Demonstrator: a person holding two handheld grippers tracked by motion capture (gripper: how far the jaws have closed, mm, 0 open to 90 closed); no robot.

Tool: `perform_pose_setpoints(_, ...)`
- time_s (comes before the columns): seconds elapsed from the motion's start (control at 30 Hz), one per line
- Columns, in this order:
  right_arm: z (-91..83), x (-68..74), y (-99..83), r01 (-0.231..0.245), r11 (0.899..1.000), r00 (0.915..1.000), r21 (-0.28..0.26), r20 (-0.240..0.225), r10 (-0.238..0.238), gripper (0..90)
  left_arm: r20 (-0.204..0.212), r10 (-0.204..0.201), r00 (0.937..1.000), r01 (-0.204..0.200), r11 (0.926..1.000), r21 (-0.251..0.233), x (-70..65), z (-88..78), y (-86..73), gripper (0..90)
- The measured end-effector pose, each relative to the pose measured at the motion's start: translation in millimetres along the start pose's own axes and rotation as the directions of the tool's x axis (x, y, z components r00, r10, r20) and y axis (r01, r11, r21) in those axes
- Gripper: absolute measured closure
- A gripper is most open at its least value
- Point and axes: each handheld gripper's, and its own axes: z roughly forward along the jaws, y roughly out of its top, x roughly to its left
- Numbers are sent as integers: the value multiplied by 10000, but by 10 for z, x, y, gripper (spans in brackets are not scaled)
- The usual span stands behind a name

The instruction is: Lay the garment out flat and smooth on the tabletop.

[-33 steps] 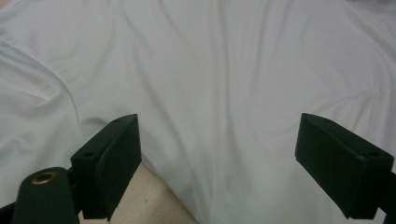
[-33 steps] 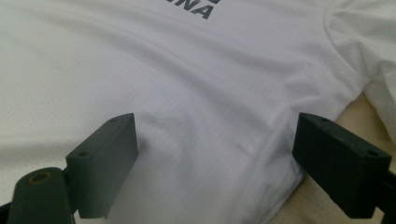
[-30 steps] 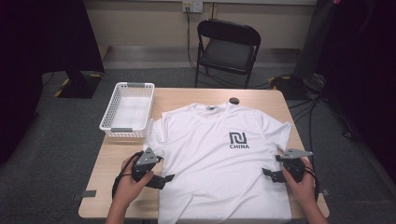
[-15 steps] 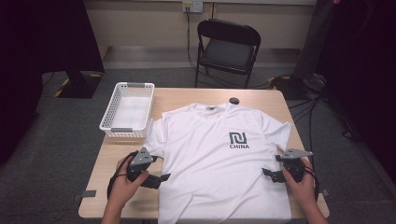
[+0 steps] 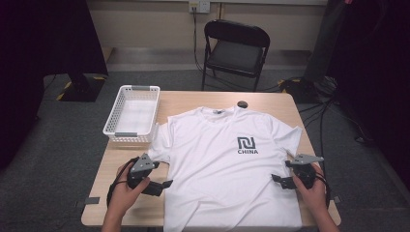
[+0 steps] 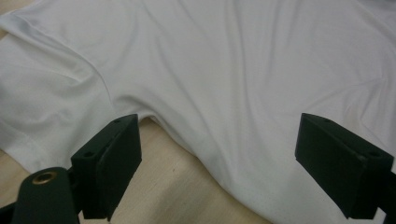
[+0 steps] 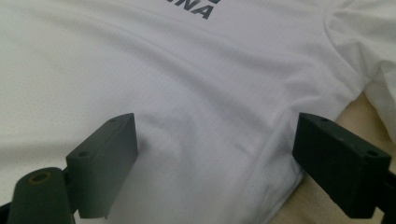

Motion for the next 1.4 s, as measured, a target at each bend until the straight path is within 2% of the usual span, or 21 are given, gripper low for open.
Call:
perform_pose_setpoints(0.43, 0, 0, 0, 4, 10000, 10000, -1, -3, -4, 131, -290, -258, 9992, 255, 9996, -105, 76, -80, -68, 144)
perform_pose_setpoints(1.1, 0, 0, 0, 6, 10000, 10000, -1, -1, -6, 130, -517, -586, 9969, 579, 9982, -145, 164, -164, -160, 144)
perform_pose_setpoints(1.4, 0, 0, 0, 5, 10000, 10000, -2, -4, -5, 130, -654, -579, 9962, 578, 9983, -28, 195, -190, -197, 144)
